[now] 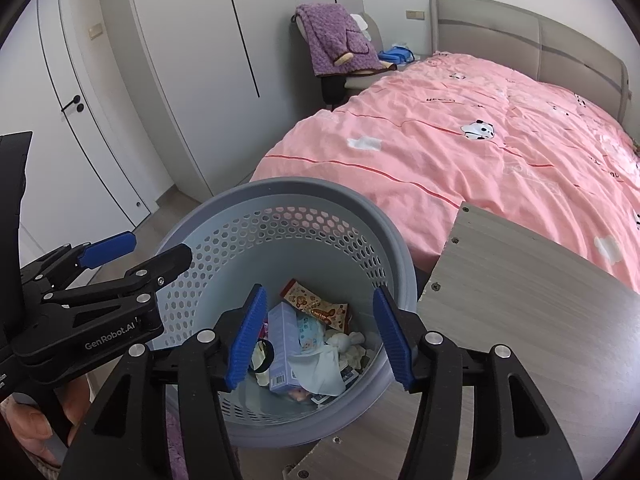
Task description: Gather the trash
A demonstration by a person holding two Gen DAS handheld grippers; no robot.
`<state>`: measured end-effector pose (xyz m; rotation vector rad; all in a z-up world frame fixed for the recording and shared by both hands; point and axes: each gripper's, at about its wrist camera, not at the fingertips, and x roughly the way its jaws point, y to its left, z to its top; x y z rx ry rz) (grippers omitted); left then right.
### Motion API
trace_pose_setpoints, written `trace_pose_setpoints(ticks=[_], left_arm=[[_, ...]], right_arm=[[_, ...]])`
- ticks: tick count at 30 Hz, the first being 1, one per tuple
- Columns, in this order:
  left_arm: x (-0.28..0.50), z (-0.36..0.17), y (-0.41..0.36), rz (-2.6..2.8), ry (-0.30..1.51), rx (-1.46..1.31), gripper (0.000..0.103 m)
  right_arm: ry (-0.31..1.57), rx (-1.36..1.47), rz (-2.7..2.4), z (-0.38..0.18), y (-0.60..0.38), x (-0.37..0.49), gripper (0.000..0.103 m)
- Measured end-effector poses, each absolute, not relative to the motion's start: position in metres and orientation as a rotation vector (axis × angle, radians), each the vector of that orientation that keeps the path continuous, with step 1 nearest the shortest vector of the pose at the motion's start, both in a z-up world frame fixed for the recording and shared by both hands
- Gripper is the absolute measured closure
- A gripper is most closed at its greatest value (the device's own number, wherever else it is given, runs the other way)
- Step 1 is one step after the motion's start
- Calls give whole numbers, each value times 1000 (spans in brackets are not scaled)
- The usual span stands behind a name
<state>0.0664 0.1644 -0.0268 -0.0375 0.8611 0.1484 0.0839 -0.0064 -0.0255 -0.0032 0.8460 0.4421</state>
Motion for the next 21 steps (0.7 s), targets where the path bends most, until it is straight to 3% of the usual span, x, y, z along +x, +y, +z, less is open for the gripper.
trace_pose_setpoints(ticks=[21], left_arm=[[60,-22,167,178,857,-34,22]], right_arm=[[825,9,417,-20,-14,80,36]])
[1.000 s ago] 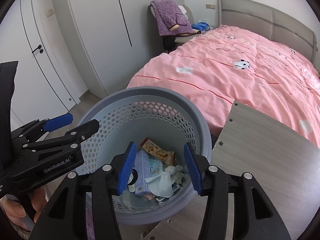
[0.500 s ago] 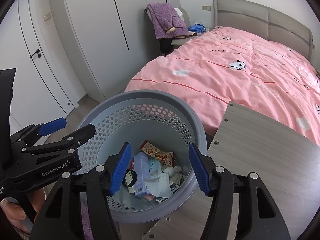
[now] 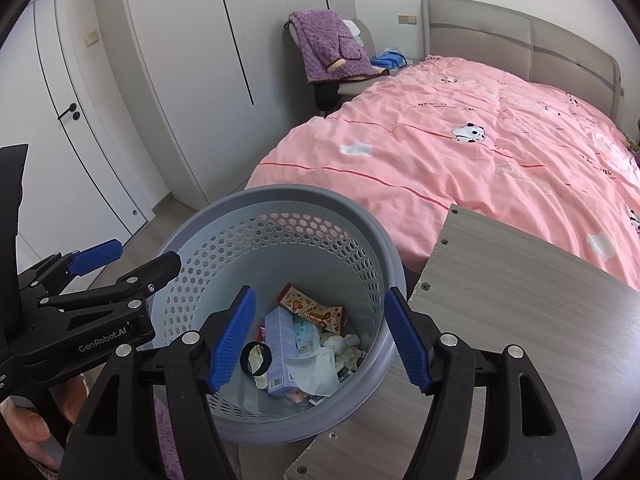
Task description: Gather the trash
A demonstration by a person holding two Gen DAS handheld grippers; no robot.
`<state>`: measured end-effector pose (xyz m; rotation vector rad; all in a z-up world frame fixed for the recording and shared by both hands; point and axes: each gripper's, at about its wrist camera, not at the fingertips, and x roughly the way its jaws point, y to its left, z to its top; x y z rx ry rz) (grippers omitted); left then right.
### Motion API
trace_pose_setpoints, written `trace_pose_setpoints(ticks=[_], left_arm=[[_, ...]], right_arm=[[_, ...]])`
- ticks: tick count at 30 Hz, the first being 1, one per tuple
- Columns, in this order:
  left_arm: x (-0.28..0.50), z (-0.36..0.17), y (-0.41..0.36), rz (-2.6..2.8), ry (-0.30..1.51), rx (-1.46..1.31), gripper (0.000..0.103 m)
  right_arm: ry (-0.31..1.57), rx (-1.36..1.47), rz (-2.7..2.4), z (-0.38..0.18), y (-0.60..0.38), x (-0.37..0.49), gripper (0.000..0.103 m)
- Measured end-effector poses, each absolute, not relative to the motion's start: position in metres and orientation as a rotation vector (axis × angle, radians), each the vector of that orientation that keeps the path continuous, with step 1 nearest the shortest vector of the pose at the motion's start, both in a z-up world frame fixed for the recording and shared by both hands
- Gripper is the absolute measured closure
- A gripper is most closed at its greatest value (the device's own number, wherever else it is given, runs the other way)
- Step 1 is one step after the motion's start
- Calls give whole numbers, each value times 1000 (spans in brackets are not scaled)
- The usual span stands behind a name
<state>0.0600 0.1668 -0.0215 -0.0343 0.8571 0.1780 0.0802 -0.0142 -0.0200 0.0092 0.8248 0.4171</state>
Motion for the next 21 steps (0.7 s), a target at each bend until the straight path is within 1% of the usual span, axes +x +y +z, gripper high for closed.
trace_pose_setpoints(ticks=[11,21], left_arm=[[60,-20,169,188,864,-33,21],[59,-21,172,201,868,-41,21]], right_arm=[[818,7,411,-18,-15,79,33],[817,7,411,-18,-15,79,32]])
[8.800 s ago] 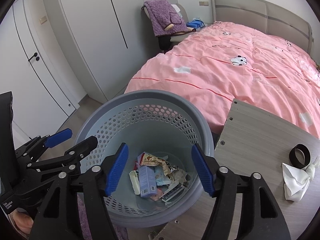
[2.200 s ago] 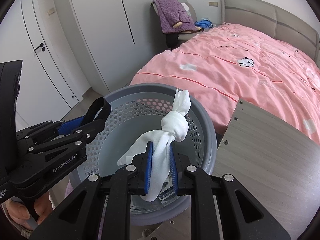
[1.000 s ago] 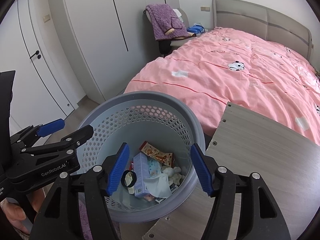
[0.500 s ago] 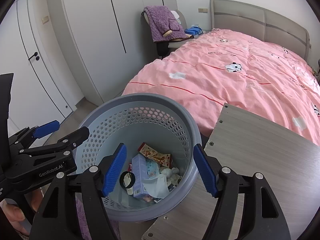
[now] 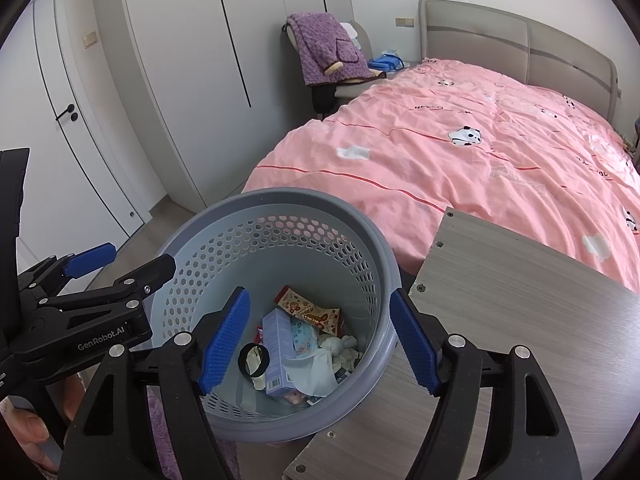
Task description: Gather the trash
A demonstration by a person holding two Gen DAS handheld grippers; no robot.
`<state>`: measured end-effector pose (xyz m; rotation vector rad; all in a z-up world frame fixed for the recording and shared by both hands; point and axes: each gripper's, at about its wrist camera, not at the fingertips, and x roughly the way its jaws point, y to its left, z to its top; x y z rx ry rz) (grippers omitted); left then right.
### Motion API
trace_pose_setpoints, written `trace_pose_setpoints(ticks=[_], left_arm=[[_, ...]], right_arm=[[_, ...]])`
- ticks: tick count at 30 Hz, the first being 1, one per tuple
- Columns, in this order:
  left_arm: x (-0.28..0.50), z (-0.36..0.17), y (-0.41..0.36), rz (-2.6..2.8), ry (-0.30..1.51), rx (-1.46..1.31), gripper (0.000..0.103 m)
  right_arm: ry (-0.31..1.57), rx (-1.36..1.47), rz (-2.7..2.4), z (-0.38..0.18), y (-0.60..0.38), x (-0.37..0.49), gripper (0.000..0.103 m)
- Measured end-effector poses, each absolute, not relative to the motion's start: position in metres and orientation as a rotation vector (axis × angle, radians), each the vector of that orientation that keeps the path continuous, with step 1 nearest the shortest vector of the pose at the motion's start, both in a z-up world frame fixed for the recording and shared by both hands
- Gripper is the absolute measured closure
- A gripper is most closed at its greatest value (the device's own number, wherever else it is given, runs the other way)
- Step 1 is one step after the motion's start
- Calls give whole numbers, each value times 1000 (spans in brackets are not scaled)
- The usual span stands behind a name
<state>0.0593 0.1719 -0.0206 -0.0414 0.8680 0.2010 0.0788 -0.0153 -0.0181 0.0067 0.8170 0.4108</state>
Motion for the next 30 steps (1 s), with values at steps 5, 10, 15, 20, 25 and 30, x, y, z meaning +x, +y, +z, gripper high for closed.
trace_pose_setpoints(ticks=[5,10,15,20,25,30], left_arm=[[60,-21,173,205,872,-45,21],[60,-22,173,201,878,-44,21],[61,-23,173,203,881,-45,21],[60,-23,173,206,877,-45,21],[60,-24,172,218,884,-38,21],[63,-25,172,218,888,-41,21]], right_arm=[[816,6,410,-18,-16,79,32],[816,6,410,-18,-15,78,32],[817,7,410,-18,-15,78,32],[816,7,410,-18,-15,78,32],[816,6,410,-18,-15,78,32],[817,7,411,-18,-15,78,32]])
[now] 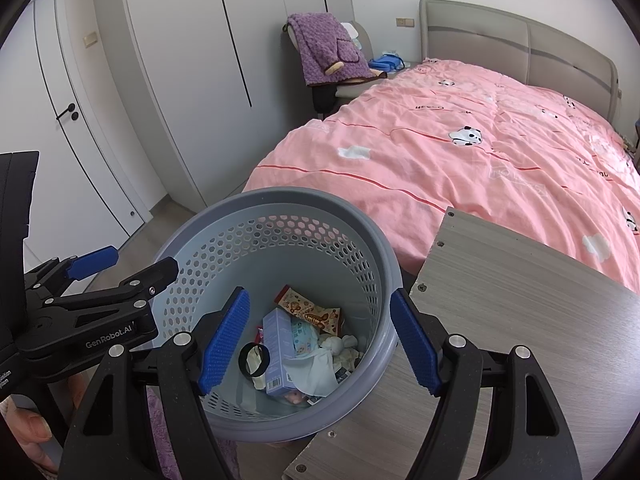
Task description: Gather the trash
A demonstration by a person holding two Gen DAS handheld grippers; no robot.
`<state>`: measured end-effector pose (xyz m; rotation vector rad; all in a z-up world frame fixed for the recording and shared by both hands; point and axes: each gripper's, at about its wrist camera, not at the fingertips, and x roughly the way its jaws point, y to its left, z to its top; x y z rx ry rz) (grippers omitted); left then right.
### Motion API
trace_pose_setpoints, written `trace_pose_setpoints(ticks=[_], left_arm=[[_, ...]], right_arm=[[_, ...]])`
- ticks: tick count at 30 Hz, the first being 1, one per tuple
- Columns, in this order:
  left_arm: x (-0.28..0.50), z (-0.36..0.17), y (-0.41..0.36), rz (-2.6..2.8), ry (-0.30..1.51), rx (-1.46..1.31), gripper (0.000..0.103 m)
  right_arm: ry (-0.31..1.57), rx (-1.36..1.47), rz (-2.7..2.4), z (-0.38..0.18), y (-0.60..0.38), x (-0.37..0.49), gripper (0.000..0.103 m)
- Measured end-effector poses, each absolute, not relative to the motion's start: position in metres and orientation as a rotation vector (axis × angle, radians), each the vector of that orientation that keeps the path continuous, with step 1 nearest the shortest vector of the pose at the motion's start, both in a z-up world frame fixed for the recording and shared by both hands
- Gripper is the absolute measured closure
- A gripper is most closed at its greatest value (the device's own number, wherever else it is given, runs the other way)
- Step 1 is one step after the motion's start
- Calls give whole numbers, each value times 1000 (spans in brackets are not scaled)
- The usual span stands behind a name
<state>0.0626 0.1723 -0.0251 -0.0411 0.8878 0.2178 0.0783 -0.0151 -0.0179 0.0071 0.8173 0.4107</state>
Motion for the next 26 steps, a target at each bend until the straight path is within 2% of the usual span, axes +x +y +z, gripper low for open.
trace_pose_setpoints(ticks=[20,26], left_arm=[[63,-27,169,206,885,-39,21],[62,-27,172,212,887,-46,21]], right_arm=[[816,7,411,-18,-13,77,32],[812,6,411,-18,-11,77,28]])
